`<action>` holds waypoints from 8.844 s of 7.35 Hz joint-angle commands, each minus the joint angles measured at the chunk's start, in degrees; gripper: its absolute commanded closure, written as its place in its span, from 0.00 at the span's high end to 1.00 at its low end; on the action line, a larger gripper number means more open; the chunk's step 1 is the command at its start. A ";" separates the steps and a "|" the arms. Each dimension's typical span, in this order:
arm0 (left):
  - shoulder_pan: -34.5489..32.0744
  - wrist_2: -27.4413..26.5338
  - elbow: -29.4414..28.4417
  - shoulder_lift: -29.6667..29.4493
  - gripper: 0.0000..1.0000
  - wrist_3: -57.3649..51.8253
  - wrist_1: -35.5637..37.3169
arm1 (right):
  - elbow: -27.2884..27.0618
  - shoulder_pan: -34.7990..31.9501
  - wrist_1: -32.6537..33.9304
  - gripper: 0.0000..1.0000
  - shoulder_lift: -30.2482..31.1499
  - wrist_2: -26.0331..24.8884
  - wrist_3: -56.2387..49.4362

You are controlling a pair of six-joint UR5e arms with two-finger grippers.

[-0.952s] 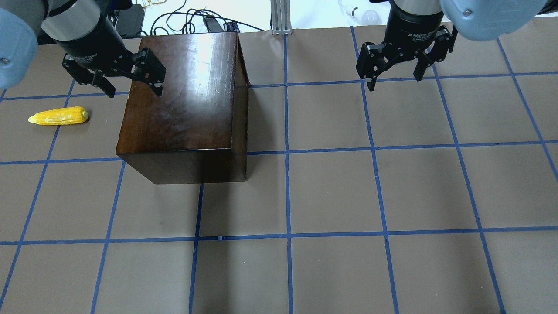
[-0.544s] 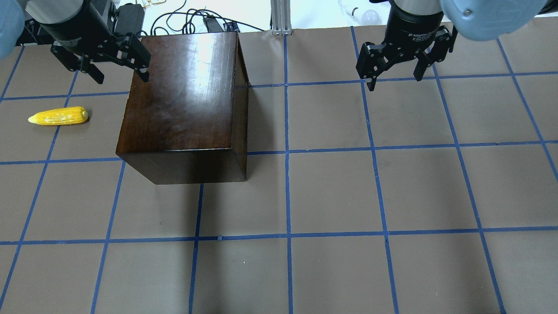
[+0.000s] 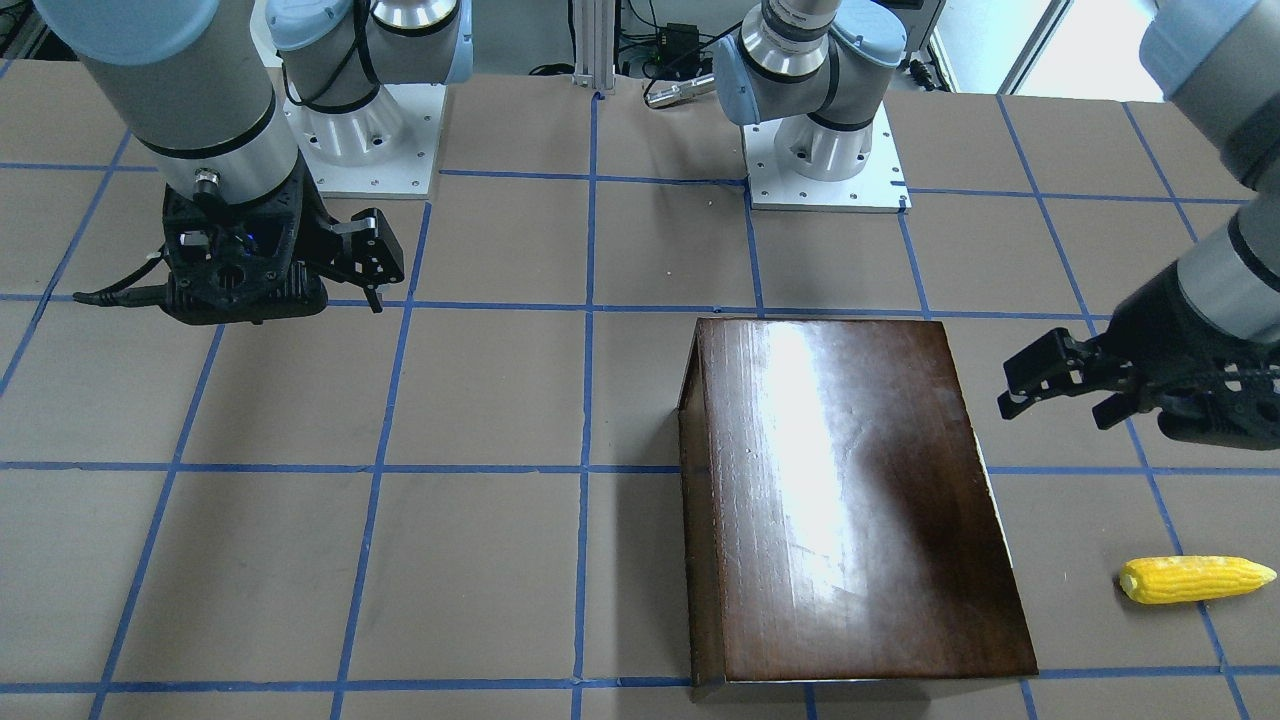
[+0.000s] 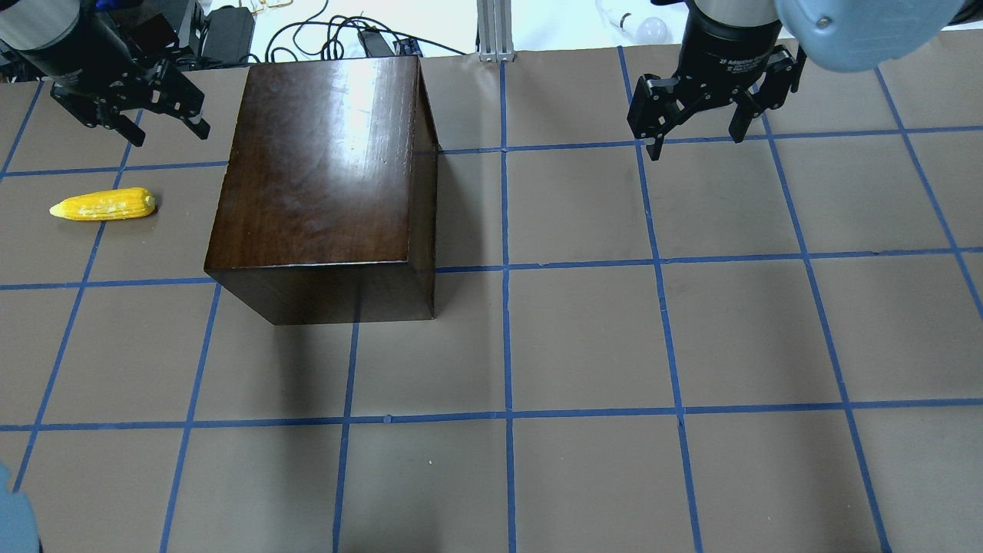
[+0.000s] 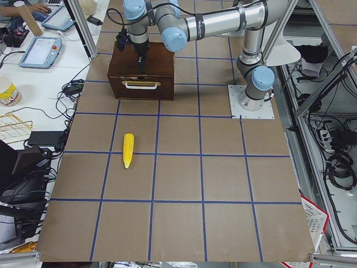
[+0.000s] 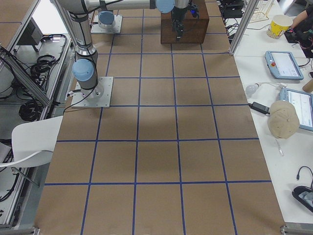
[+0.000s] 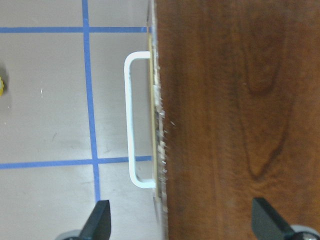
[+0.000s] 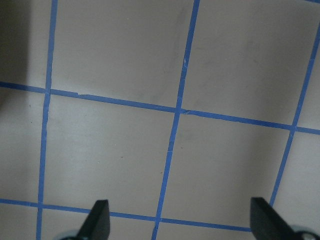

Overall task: Open drawer and put corn inside
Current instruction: 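Raise the left gripper and move it toward the drawer handle side of the cabinet, then lower the left gripper onto the white drawer handle and grasp it, then pull the drawer open with the left gripper, away from the cabinet, then release the handle and move the left gripper over the yellow corn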

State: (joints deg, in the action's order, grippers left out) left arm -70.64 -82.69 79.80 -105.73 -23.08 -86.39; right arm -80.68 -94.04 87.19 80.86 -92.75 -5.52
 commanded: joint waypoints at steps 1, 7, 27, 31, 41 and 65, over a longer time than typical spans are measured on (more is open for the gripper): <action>3.57 2.17 -1.30 -5.69 1.00 -9.23 1.13 | 0.00 0.00 0.00 1.00 0.00 -0.06 -0.02; 3.93 4.02 -2.01 -12.91 1.00 -8.50 5.62 | 0.00 0.00 0.00 1.00 0.00 0.03 -0.02; 3.93 3.06 0.62 -14.59 1.00 -4.87 7.55 | 0.00 0.00 0.00 1.00 0.00 0.03 -0.02; 6.21 3.23 0.36 -14.24 1.00 -4.96 7.46 | 0.00 0.00 0.00 1.00 0.00 0.03 -0.02; 10.34 3.23 0.01 -14.24 1.00 -5.75 7.46 | 0.00 0.00 0.00 1.00 0.00 0.03 -0.02; 15.62 -6.08 -6.50 -20.90 1.00 -77.56 20.26 | 0.00 0.00 0.00 1.00 0.00 0.03 0.07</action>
State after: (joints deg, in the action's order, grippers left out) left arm -55.42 -88.98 73.45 -125.09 -90.59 -69.06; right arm -80.68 -94.04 87.19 80.86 -92.72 -5.50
